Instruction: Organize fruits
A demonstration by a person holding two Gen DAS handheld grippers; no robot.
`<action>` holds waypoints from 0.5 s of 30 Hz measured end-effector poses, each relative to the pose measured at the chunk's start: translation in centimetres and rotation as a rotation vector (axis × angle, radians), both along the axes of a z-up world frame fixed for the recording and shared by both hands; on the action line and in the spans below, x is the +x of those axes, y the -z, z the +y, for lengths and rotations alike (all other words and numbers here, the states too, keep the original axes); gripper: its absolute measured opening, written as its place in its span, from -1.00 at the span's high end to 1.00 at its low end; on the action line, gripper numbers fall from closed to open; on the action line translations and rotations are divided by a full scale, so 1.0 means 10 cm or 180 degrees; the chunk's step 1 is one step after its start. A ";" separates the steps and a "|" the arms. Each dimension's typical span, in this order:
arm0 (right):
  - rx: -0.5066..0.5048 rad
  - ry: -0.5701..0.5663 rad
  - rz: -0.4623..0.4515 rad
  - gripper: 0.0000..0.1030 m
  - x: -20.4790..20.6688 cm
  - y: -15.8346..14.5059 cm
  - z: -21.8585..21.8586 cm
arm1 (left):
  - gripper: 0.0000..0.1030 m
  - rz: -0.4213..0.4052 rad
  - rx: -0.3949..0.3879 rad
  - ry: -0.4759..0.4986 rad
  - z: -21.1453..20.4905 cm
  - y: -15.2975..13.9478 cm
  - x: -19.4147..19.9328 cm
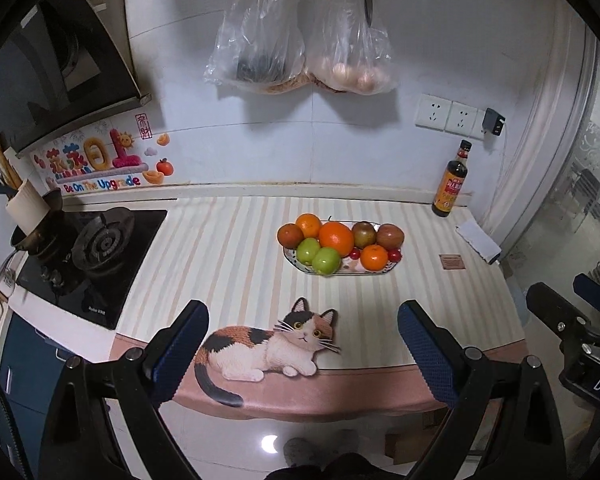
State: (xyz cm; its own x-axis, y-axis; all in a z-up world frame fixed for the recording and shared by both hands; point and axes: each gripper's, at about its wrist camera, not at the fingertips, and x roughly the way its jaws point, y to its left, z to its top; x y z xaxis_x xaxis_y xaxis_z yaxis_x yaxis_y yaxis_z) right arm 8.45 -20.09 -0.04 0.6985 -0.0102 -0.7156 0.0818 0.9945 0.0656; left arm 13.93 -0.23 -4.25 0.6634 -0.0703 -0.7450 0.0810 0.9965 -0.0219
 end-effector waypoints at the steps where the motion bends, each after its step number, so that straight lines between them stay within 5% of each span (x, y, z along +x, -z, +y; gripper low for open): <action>1: 0.0002 -0.0007 -0.0004 -0.90 -0.01 -0.01 -0.01 | -0.88 -0.0008 0.0009 -0.0018 -0.01 -0.01 -0.03; 15: 0.0115 -0.0137 0.0186 -0.91 0.27 0.20 -0.13 | -0.96 0.0106 -0.0020 -0.0151 -0.09 0.05 0.10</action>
State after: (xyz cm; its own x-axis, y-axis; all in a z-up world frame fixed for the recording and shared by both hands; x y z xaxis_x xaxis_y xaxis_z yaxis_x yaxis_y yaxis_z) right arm 11.12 -21.42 -2.00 0.6546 0.0455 -0.7546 0.0438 0.9942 0.0980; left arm 14.89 -1.14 -4.76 0.6409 -0.0441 -0.7664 0.0327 0.9990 -0.0301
